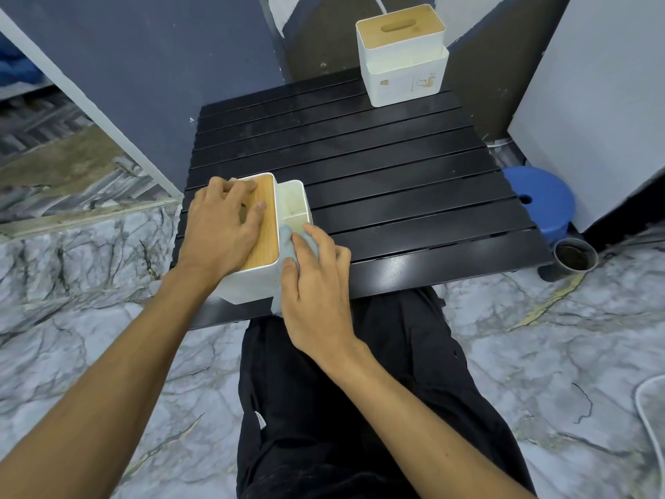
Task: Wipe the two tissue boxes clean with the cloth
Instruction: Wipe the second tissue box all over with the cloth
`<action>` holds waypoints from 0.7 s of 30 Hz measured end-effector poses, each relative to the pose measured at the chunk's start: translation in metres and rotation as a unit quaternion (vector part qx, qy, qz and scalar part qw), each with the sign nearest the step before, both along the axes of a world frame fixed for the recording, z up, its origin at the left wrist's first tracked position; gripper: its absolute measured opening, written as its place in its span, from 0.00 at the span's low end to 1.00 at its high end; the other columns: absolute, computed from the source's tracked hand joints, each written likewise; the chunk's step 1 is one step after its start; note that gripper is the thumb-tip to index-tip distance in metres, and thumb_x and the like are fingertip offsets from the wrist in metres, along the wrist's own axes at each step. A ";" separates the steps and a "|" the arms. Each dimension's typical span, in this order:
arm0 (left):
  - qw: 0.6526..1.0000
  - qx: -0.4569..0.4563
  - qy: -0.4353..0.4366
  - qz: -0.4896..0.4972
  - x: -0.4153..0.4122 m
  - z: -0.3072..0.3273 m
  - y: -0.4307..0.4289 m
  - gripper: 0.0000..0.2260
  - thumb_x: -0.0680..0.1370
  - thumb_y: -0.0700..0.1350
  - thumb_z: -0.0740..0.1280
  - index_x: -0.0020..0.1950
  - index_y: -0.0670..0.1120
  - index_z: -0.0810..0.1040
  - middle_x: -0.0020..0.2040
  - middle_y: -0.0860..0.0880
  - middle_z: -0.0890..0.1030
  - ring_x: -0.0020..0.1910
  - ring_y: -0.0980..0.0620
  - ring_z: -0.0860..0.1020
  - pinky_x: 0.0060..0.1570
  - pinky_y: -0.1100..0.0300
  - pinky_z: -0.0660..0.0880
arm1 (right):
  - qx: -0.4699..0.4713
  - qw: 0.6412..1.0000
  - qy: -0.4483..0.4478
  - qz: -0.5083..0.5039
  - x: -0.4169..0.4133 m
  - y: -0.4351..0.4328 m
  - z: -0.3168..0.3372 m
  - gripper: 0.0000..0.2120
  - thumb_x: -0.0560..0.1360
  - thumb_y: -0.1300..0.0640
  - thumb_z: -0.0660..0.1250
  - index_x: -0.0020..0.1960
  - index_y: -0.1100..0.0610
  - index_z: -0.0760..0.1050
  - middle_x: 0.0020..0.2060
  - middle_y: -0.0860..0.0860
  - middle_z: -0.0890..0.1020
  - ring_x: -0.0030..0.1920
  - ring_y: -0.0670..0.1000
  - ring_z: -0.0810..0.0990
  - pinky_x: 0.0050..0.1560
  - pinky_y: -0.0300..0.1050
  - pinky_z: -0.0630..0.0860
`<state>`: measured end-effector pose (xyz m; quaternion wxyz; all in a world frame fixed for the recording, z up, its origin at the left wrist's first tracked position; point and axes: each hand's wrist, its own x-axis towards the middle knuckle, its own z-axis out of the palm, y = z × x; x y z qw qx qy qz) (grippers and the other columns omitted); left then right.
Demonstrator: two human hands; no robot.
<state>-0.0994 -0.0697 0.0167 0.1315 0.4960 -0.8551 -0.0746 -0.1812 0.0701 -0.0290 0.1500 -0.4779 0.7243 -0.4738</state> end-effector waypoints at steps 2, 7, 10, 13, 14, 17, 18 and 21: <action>1.000 -0.001 -0.001 0.003 0.000 0.000 0.000 0.25 0.80 0.59 0.53 0.71 0.49 0.72 0.64 0.43 0.72 0.63 0.40 0.70 0.67 0.42 0.67 | -0.002 1.000 0.003 -0.004 0.007 0.008 -0.002 0.26 0.80 0.49 0.45 0.68 0.59 0.71 0.73 0.51 0.63 0.59 0.53 0.63 0.62 0.49 0.70; 1.000 0.000 0.003 0.003 0.000 -0.001 0.000 0.25 0.79 0.59 0.53 0.71 0.48 0.72 0.63 0.42 0.72 0.63 0.40 0.71 0.66 0.42 0.67 | 0.004 1.000 -0.007 -0.010 0.021 0.019 -0.002 0.26 0.81 0.49 0.44 0.74 0.57 0.64 0.74 0.49 0.58 0.62 0.52 0.62 0.64 0.47 0.70; 1.000 0.001 0.001 0.000 0.000 -0.001 0.000 0.25 0.80 0.59 0.53 0.72 0.48 0.71 0.63 0.42 0.72 0.63 0.40 0.70 0.66 0.42 0.67 | 0.005 1.000 0.000 -0.009 0.022 0.020 -0.003 0.25 0.81 0.49 0.44 0.75 0.56 0.63 0.74 0.50 0.58 0.62 0.53 0.63 0.64 0.49 0.70; 1.000 0.002 0.001 -0.004 0.001 -0.001 -0.001 0.25 0.79 0.59 0.53 0.72 0.48 0.72 0.64 0.42 0.72 0.64 0.40 0.70 0.67 0.42 0.66 | 0.005 1.000 0.003 -0.011 0.020 0.016 -0.004 0.25 0.81 0.49 0.44 0.73 0.57 0.65 0.74 0.51 0.59 0.62 0.53 0.62 0.65 0.49 0.69; 1.000 0.003 0.001 -0.008 0.001 -0.001 -0.002 0.26 0.79 0.59 0.53 0.72 0.48 0.72 0.64 0.42 0.72 0.64 0.40 0.70 0.67 0.42 0.65 | 0.004 1.000 0.009 -0.015 0.017 0.012 -0.003 0.25 0.81 0.50 0.45 0.72 0.58 0.67 0.74 0.52 0.60 0.61 0.54 0.62 0.65 0.49 0.69; 1.000 0.000 -0.005 -0.018 0.003 -0.003 -0.003 0.26 0.79 0.58 0.53 0.73 0.48 0.72 0.65 0.42 0.72 0.65 0.40 0.70 0.68 0.43 0.64 | 0.007 1.000 0.029 -0.008 -0.001 -0.007 0.000 0.27 0.80 0.49 0.44 0.66 0.60 0.73 0.72 0.54 0.66 0.58 0.56 0.65 0.62 0.52 0.68; 1.000 0.000 -0.007 -0.020 0.003 -0.003 -0.004 0.26 0.79 0.58 0.53 0.73 0.48 0.72 0.65 0.42 0.72 0.65 0.40 0.70 0.68 0.43 0.64 | 0.007 0.999 0.040 -0.001 -0.008 -0.014 0.002 0.27 0.79 0.49 0.44 0.65 0.60 0.74 0.71 0.54 0.67 0.58 0.57 0.67 0.60 0.53 0.68; 1.000 0.000 -0.007 -0.020 0.003 -0.002 -0.003 0.26 0.80 0.58 0.52 0.73 0.48 0.72 0.64 0.42 0.72 0.64 0.40 0.70 0.68 0.43 0.64 | 0.024 0.998 0.049 0.024 -0.027 -0.036 0.007 0.26 0.80 0.50 0.46 0.65 0.60 0.75 0.71 0.54 0.69 0.57 0.58 0.68 0.60 0.55 0.67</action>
